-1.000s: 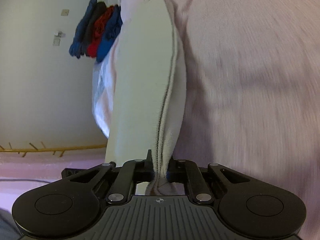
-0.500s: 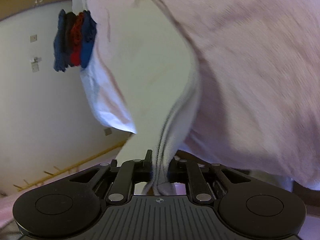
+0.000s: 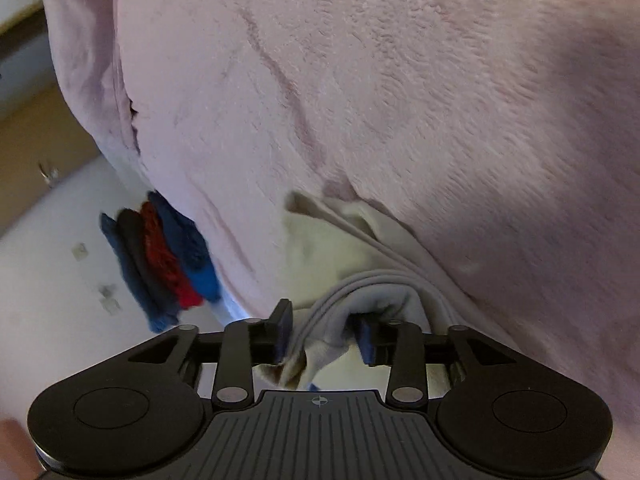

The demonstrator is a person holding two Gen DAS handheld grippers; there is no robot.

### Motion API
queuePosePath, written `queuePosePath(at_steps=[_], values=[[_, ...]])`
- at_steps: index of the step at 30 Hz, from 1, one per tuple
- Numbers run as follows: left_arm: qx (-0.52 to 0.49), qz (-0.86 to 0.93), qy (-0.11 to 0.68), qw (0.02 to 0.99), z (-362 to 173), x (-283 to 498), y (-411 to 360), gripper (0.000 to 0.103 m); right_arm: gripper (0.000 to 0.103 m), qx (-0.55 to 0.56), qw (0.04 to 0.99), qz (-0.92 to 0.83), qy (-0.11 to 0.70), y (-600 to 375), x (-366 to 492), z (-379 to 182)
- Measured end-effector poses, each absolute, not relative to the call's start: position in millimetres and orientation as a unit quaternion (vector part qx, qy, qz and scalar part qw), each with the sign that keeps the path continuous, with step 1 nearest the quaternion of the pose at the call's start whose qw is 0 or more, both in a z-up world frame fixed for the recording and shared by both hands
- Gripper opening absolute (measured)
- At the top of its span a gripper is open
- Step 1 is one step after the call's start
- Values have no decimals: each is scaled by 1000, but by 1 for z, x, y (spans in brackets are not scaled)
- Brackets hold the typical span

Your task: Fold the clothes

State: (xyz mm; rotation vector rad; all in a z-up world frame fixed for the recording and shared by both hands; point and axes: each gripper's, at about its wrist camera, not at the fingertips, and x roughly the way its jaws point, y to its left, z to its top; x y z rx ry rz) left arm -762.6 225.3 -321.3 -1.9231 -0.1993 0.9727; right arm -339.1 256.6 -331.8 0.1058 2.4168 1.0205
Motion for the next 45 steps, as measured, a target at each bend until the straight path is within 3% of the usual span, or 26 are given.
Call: queuePosePath(at_steps=[1,3,5,9,14,18,19,20,21,23,28,31,35,37,38,39,40,42,45], values=[[-786,402,-90,461,-320,-767,223,20,56,52,251,379,889,258,-338,-334],[-785,419,-115,442,-313,-784,212,34,65,68,263,403,874,259,-333,-328],[-773,440,-132,437,-302,-804,203,35,72,38,297,466,833,264,-333,-308],[-714,474,-54,512,-273,-805,205,35,72,-22,356,581,731,274,-333,-268],[-559,478,157,659,-248,-758,218,42,72,-179,375,713,565,263,-367,-237],[-518,474,192,686,-262,-741,223,39,72,-221,367,743,514,253,-387,-254],[-523,465,184,690,-264,-742,224,36,69,-215,367,746,512,253,-388,-260],[-528,456,176,694,-266,-742,225,17,44,-213,371,746,510,253,-389,-264],[-534,447,168,698,-268,-743,226,3,27,-213,379,744,507,255,-389,-266],[-547,444,151,693,-265,-749,220,3,13,-204,382,745,508,256,-383,-262],[-612,444,69,651,-260,-766,212,2,11,-212,392,749,491,256,-385,-249],[-621,475,98,616,-287,-764,221,3,11,-226,402,737,494,269,-398,-255],[-628,485,120,597,-309,-760,235,10,13,-257,425,710,499,280,-412,-266],[-611,495,132,604,-297,-758,234,12,25,-254,435,701,505,279,-409,-261],[-596,506,142,608,-289,-757,231,15,45,-251,446,695,504,276,-406,-256],[-576,525,157,606,-278,-754,228,18,52,-249,463,688,500,272,-402,-249],[-556,545,173,604,-267,-751,224,21,52,-246,478,686,490,267,-400,-241],[-516,573,201,604,-246,-743,217,7,52,-241,502,695,454,252,-400,-220],[-476,562,221,639,-224,-720,210,6,52,-255,502,739,370,226,-420,-197]])
